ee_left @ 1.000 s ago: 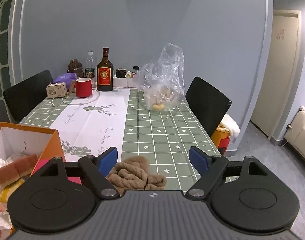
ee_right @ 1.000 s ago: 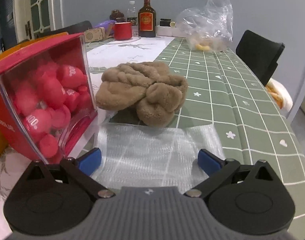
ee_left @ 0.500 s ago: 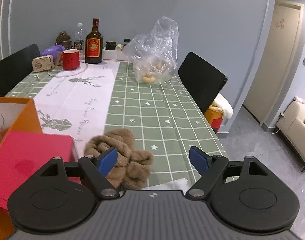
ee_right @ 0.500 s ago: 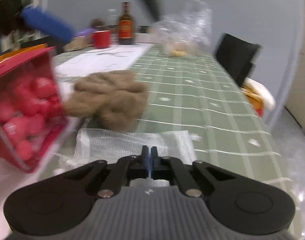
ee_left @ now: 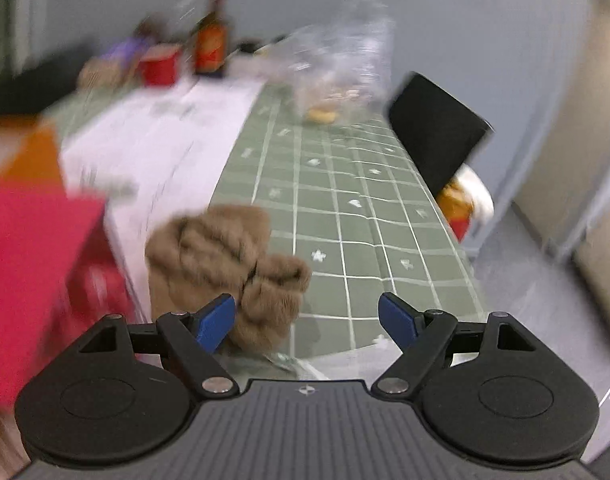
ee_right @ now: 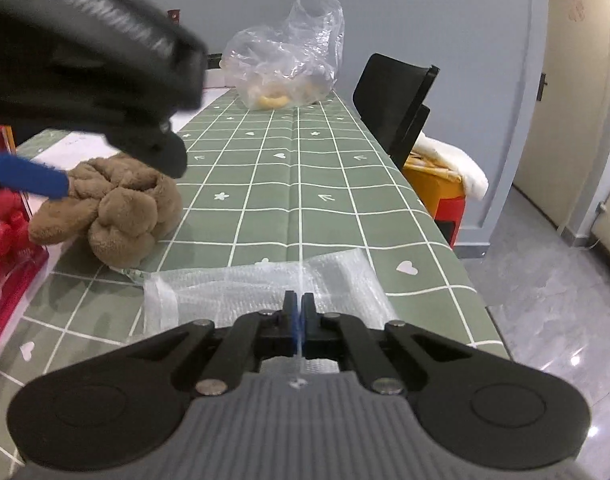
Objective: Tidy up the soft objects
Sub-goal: 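Grasp the brown plush teddy bear with the left tool while the right tool holds the plastic bag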
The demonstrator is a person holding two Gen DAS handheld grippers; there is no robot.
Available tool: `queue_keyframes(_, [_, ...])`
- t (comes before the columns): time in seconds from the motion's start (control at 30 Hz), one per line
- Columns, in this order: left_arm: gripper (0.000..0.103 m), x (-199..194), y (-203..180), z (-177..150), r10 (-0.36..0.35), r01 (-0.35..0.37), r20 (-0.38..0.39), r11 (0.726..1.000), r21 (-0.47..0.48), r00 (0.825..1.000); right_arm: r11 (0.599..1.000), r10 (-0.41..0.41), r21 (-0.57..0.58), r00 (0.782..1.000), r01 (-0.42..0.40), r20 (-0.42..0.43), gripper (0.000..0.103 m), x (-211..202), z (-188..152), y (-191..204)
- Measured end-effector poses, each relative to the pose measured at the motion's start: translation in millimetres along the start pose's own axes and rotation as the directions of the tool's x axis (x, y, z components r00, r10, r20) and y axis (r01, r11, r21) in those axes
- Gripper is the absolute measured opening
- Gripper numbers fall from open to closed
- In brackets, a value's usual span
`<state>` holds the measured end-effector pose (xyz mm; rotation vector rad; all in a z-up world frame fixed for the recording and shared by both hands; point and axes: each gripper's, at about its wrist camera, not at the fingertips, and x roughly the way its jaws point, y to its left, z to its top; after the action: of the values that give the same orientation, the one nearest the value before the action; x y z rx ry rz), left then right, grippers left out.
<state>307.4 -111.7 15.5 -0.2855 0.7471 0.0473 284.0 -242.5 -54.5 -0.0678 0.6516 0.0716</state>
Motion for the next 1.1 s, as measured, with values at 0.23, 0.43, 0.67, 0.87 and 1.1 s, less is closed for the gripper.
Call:
queue_keyframes(0.23, [0.095, 1, 14, -9, -0.019, 0.014, -0.012, 0.943, -0.332, 1.0, 0.995, -0.002, 0.097, 1.0, 0.004, -0.019, 0.0, -3, -2, -13])
queue_keyframes(0.43, [0.095, 27, 22, 8, 0.047, -0.117, -0.171, 0.895, -0.431, 0.984, 0.988, -0.021, 0.152, 1.0, 0.024, -0.018, 0.0, 0, -2, -26])
queue_keyframes(0.67, [0.094, 35, 27, 24, 0.137, -0.188, -0.134, 0.818, -0.543, 0.981, 0.989, -0.008, 0.145, 1.0, 0.01, -0.019, 0.0, -1, -4, -28])
queue_keyframes(0.87, [0.095, 54, 32, 35, 0.169, -0.248, -0.187, 0.763, -0.597, 0.968, 0.988, -0.031, 0.148, 0.999, 0.033, -0.02, 0.0, -1, -4, -26])
queue_keyframes(1.1, [0.093, 76, 44, 32, 0.211, -0.306, -0.227, 0.75, -0.586, 0.951, 0.994, -0.051, 0.098, 0.998, 0.053, -0.02, 0.0, -1, -3, -19])
